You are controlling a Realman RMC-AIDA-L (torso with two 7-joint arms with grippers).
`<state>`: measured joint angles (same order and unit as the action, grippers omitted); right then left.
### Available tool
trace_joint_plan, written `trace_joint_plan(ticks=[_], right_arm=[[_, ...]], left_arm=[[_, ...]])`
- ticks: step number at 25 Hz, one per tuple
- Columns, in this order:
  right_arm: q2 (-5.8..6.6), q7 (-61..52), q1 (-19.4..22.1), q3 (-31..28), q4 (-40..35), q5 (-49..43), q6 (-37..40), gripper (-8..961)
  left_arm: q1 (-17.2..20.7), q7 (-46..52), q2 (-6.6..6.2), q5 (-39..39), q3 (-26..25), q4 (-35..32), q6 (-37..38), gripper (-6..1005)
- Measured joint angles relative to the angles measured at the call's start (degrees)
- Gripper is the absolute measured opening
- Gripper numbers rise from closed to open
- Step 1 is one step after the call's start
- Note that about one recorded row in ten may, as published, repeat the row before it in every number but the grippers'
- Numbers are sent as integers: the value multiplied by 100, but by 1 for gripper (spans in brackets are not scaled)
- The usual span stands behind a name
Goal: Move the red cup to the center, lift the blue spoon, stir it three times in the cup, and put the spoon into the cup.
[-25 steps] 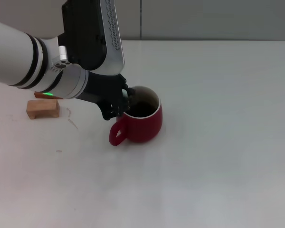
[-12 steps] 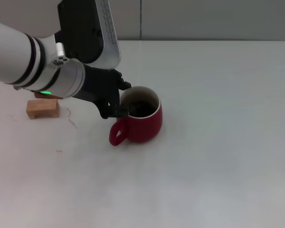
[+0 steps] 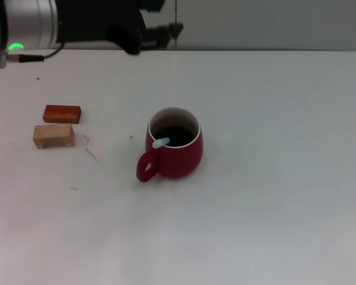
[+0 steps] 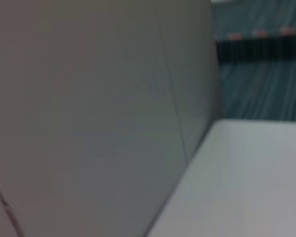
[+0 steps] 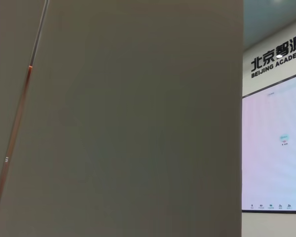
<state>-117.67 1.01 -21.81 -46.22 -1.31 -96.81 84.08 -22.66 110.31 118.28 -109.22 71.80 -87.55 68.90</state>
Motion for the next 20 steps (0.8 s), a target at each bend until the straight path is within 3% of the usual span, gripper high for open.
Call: trace_joint_plan(ticks=[2,3,4,6,9,10,12,13,14,16,18,20], right_arm=[[0,1,9,-17,-6,5,1,627],[0,17,5,-35,-46,10,-12,627],[-1,21,0,-39,-76,13,-31,627],[-1,22,-8,-41,-101,14,-61,627],[11,22,-16,-46,-134,20,-129,627],[22,23,-16,-48,-136,22,-139,627],[48,29,-16,-52,-136,27,-155,627],[68,35,-17,-53,-135,29,-161,627],[82,37,-17,-54,-135,30,-162,627],[97,38,-22,-54,-135,30,-163,627],[133,45,-48,-54,-136,32,-197,627],[144,47,-65,-53,-140,32,-228,627]], left_arm=[[152,-429,1,1020,-279,385,-330,527],[296,-1036,2,2168,-587,962,-598,527],[296,-1036,2,2168,-587,962,-598,528],[357,-1596,2,3094,-831,1504,-682,528],[374,-3018,5,4858,-1355,2851,-677,528],[374,-3018,5,4858,-1355,2851,-677,529],[368,-3698,12,5582,-1470,3407,-644,529],[351,-4885,19,6633,-1518,4192,-499,527],[339,-5447,26,7047,-1512,4510,-382,526],[311,-5929,28,7429,-1501,4792,-264,525],[165,-7385,37,8478,-1453,5703,95,524],[91,-7832,38,8707,-1456,6026,152,522]])
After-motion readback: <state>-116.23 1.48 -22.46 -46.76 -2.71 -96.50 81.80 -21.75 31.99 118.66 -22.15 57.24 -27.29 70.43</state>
